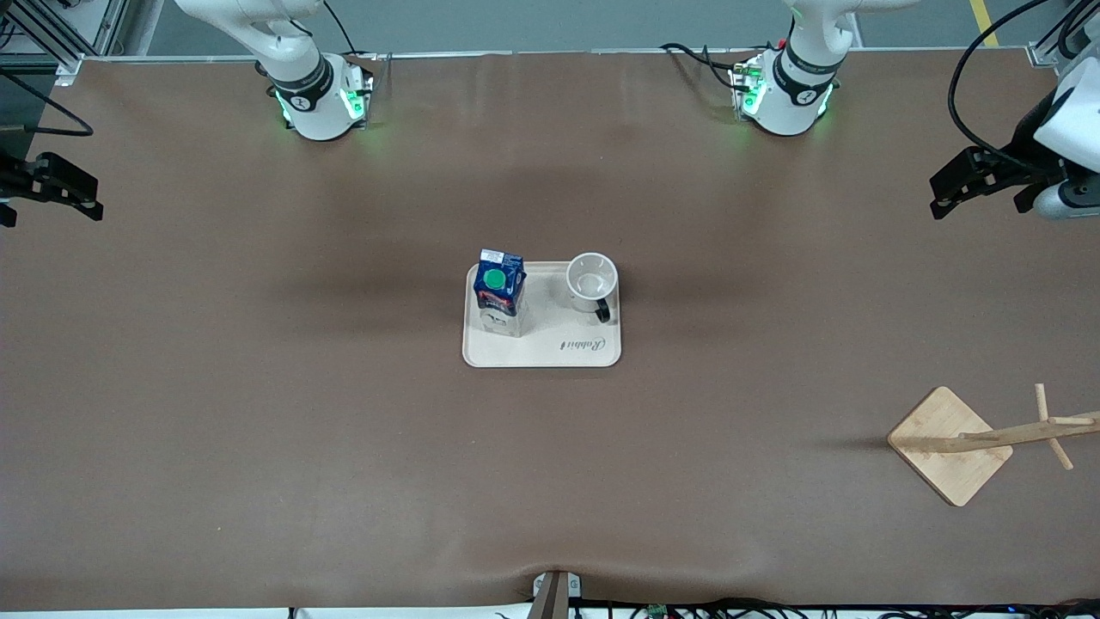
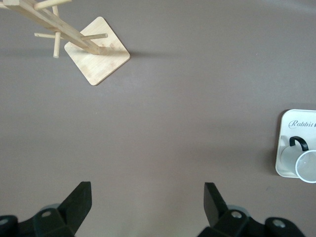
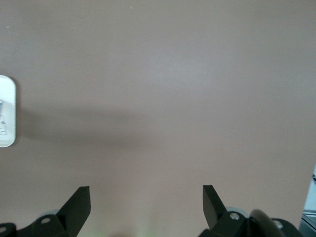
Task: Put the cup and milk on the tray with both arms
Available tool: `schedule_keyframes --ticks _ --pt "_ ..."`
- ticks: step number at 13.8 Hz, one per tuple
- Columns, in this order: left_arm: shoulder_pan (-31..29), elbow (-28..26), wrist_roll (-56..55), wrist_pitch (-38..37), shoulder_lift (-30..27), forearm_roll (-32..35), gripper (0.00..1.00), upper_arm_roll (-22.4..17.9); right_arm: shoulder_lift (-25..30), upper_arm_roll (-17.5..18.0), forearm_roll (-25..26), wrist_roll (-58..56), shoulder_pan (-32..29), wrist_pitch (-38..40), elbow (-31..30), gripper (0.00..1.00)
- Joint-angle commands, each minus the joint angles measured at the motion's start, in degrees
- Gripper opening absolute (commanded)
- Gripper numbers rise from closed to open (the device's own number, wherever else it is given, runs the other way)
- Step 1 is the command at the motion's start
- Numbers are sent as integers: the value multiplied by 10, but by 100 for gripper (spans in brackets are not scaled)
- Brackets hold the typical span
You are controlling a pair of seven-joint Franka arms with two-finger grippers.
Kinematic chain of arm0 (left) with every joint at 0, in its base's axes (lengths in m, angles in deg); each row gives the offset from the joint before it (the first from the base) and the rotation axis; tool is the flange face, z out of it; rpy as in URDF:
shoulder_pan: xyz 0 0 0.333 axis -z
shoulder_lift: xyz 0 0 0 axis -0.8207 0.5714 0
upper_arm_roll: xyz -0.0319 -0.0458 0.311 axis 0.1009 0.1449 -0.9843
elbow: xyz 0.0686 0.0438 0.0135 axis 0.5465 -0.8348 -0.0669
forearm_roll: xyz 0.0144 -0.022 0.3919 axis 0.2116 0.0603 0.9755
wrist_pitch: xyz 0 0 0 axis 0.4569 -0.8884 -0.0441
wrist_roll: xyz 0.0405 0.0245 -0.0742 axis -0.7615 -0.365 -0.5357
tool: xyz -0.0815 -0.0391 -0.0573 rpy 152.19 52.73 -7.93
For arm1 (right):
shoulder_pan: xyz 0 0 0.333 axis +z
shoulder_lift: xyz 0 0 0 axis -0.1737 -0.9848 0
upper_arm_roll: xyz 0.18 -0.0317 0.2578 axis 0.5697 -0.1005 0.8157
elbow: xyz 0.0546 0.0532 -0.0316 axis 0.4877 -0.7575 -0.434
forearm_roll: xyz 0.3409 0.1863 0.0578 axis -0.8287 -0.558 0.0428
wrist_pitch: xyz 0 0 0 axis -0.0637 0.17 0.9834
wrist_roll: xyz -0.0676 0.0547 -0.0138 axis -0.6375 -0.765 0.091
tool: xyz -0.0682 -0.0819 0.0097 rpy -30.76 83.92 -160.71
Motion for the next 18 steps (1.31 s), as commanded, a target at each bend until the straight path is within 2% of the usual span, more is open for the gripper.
schedule_keyframes --ticks 1,6,11,18 --pt "-4 7 7 -1 -4 0 100 -1 9 2 -57 -7 -28 9 -13 100" --pt "-6 12 9 -10 -3 -1 100 -1 8 4 -61 -11 -29 35 -5 100" --pt "-4 12 10 -32 -1 -7 100 -1 -1 4 -58 -11 -30 37 35 100" --pt "-6 12 11 -32 -1 -7 100 -1 0 3 -60 -9 -28 38 36 100"
